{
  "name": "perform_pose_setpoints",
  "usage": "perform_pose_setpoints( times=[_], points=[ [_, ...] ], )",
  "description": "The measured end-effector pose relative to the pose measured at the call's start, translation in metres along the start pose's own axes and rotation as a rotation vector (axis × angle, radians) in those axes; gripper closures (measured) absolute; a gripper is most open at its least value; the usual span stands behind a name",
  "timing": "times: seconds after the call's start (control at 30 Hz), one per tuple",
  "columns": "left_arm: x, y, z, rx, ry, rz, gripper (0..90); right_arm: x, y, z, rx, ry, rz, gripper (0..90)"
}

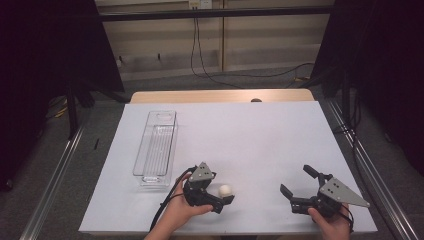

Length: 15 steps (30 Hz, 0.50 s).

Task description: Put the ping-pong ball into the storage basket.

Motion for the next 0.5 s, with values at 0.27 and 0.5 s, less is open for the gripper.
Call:
perform_pose_setpoints(
  times=[0.27, 0.5],
  points=[
    [0.0013, -0.0013, -0.0048, -0.021, 0.002, 0.005, 2.8, -0.0006, 0.0004, -0.0001, 0.001, -0.001, -0.002, 1.1],
    [-0.0014, -0.0011, -0.0049, -0.031, 0.012, 0.023, 4.0, -0.0004, 0.0006, -0.0001, -0.001, 0.003, 0.004, 1.1]
  ],
)
Point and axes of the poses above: each handheld gripper's, and its own axes: z roughly backward along the jaws, y roughly out of its top, x roughly to its right, the point moved 2 cm from there along -z, roughly forward along the jaws
